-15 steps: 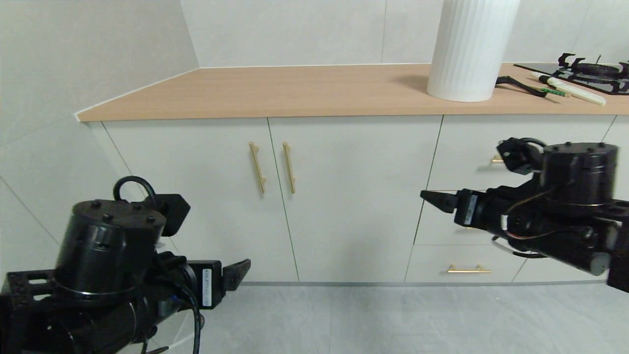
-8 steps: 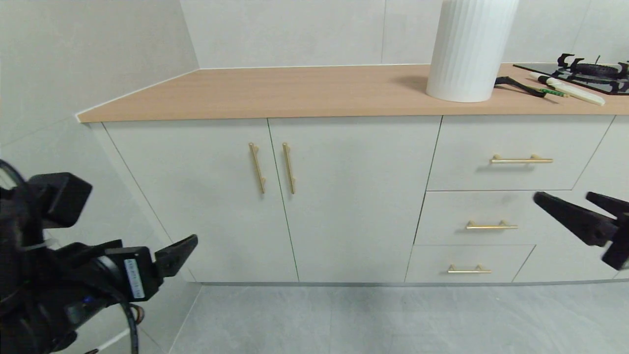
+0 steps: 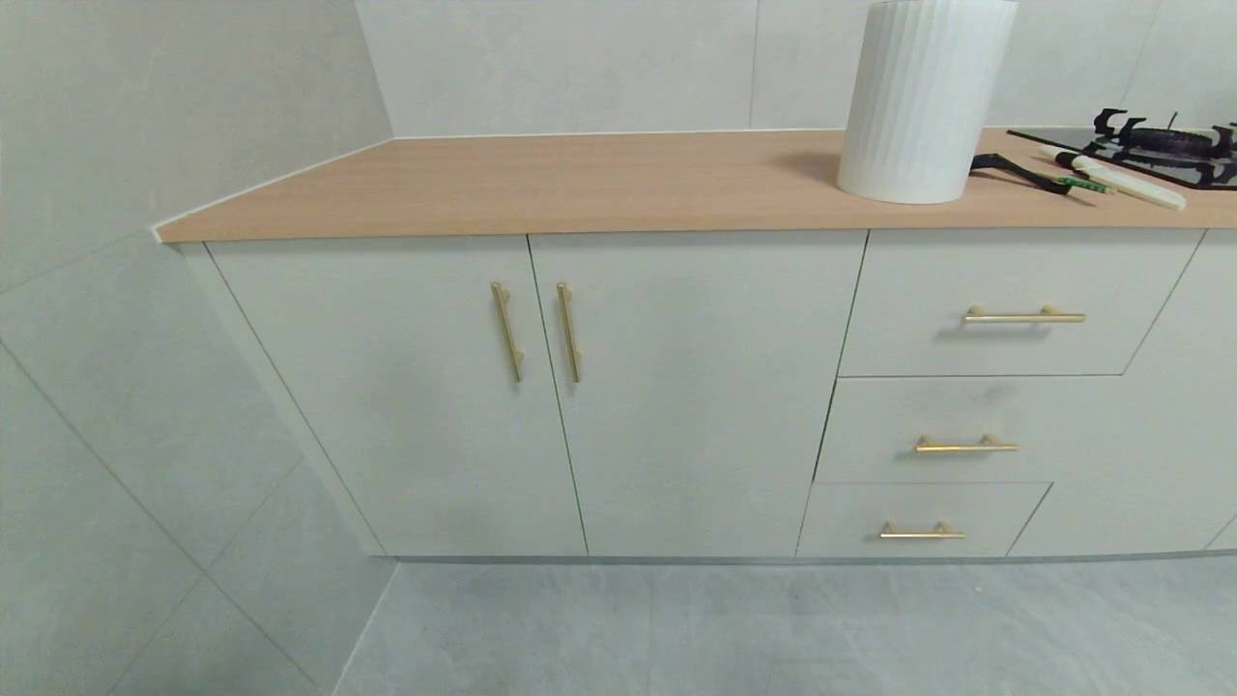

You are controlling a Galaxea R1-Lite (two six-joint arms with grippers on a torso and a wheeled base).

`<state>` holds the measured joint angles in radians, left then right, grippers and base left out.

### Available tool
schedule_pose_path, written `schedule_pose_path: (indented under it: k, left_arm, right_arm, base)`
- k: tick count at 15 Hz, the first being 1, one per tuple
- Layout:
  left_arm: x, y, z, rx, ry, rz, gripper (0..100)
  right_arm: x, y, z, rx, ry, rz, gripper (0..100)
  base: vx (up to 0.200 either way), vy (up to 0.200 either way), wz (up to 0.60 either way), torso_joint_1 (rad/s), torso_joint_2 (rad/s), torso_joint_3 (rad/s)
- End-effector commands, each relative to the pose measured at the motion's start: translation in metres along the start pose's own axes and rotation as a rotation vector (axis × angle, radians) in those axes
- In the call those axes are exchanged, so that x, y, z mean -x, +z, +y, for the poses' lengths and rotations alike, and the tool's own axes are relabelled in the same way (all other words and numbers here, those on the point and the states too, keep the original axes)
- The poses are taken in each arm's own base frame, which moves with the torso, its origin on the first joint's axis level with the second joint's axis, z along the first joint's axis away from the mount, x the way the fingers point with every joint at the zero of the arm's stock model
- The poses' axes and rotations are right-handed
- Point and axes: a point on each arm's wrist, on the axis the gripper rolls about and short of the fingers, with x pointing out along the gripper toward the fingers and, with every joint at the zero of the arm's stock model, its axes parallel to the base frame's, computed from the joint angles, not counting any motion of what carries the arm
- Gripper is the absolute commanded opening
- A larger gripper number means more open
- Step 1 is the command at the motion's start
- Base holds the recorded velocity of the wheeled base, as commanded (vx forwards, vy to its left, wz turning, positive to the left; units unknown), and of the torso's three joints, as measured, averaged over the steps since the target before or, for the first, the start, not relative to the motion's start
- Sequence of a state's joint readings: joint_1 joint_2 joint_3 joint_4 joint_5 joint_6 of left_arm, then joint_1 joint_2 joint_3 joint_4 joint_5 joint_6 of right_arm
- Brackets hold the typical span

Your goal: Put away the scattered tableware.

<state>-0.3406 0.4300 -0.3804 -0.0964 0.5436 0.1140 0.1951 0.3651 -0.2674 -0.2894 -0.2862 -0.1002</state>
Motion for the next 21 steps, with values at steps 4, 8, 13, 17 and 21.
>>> schedule_pose_path:
  k: [4, 8, 13, 17, 21]
  left_arm:
    - [0.051, -0.035, 0.016, 0.112, 0.19, -0.143, 100]
    - [0.053, -0.045, 0.012, 0.143, 0.368, -0.132, 100]
    - [0.047, -0.087, 0.003, 0.063, 0.3, -0.068, 100]
    - [0.037, -0.115, -0.005, 0.049, 0.149, 0.006, 100]
    - [0.037, -0.115, -0.008, 0.066, 0.008, 0.0, 100]
  right_arm:
    - [0.057, -0.032, -0.003, 0.06, -0.2, -0.108, 100]
    - [0.046, -0.076, 0.001, 0.046, -0.186, 0.028, 100]
    - [0.044, -0.097, 0.004, 0.046, -0.107, 0.136, 100]
    - [0.045, -0.103, 0.008, -0.074, 0.053, 0.186, 100]
    - [0.045, -0.102, 0.008, -0.07, 0.063, 0.178, 100]
  base:
    - [0.0, 0.0, 0.0, 0.0, 0.0, 0.0]
    - [0.0, 0.0, 0.0, 0.0, 0.0, 0.0]
    - [0.0, 0.0, 0.0, 0.0, 0.0, 0.0]
    - [0.0, 0.0, 0.0, 0.0, 0.0, 0.0]
    - [0.0, 0.0, 0.0, 0.0, 0.0, 0.0]
